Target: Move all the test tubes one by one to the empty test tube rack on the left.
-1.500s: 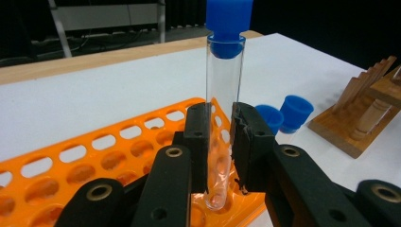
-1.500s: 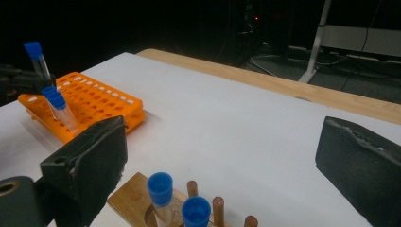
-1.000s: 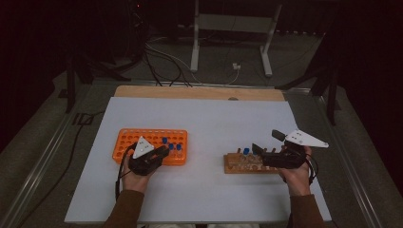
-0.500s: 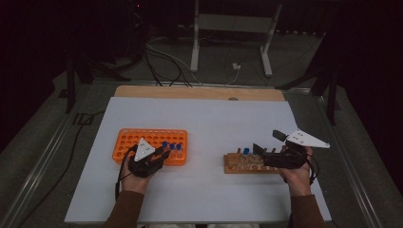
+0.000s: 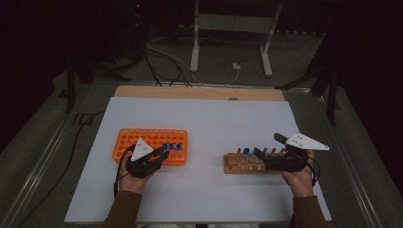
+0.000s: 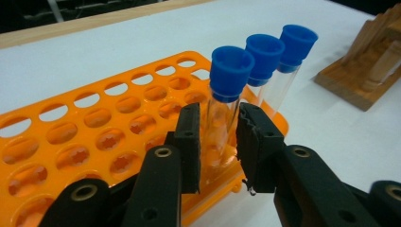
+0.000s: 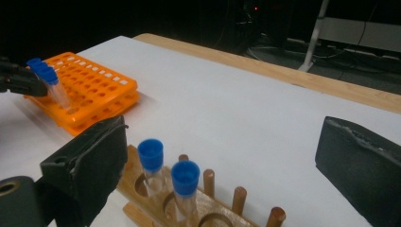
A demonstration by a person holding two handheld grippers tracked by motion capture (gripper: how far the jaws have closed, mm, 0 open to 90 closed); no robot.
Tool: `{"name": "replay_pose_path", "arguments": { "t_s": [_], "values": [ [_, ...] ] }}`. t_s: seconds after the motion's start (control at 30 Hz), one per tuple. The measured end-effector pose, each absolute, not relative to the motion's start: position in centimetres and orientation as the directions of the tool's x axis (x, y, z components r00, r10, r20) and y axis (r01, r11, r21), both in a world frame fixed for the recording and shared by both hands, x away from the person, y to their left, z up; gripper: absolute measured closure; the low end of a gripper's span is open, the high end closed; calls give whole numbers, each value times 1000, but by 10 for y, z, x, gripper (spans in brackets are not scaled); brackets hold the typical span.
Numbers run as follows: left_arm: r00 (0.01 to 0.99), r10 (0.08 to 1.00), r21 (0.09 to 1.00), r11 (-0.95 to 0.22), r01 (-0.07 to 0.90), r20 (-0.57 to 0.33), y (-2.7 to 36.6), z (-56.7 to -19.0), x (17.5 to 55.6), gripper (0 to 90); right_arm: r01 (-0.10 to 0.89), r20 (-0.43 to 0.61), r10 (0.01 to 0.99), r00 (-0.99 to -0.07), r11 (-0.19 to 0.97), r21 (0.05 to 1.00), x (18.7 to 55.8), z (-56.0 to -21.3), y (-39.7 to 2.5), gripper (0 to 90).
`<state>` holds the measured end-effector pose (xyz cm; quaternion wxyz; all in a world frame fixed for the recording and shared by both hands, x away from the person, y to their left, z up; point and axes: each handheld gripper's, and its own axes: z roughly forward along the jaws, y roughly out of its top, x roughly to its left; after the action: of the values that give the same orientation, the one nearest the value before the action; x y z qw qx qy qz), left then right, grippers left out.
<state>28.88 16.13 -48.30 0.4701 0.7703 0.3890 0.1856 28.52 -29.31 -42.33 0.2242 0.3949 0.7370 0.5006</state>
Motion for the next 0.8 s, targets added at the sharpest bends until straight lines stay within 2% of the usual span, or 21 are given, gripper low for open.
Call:
{"name": "replay_pose_path", "arguments": {
  "t_s": [0.23,0.33,0.4,0.47,0.6,0.8],
  "values": [
    [623,772,895,-185,407,-124,171,-475,283,531,398,83,776,-625,225,889,288,-439,-297,87],
    [617,773,906,-145,397,-147,176,-473,281,455,417,90,774,-627,237,877,291,-447,-296,149],
    [607,780,909,-131,395,-151,178,-471,280,392,421,97,760,-642,244,874,291,-451,-295,209],
    [597,787,912,-118,393,-155,180,-469,280,334,416,82,756,-649,263,870,290,-455,-293,310],
    [579,797,910,-99,403,-169,179,-467,281,156,397,43,752,-658,297,869,288,-460,-288,483],
    [564,807,904,-95,418,-176,178,-467,283,21,376,9,735,-679,336,864,286,-462,-281,657]
  ]
}}
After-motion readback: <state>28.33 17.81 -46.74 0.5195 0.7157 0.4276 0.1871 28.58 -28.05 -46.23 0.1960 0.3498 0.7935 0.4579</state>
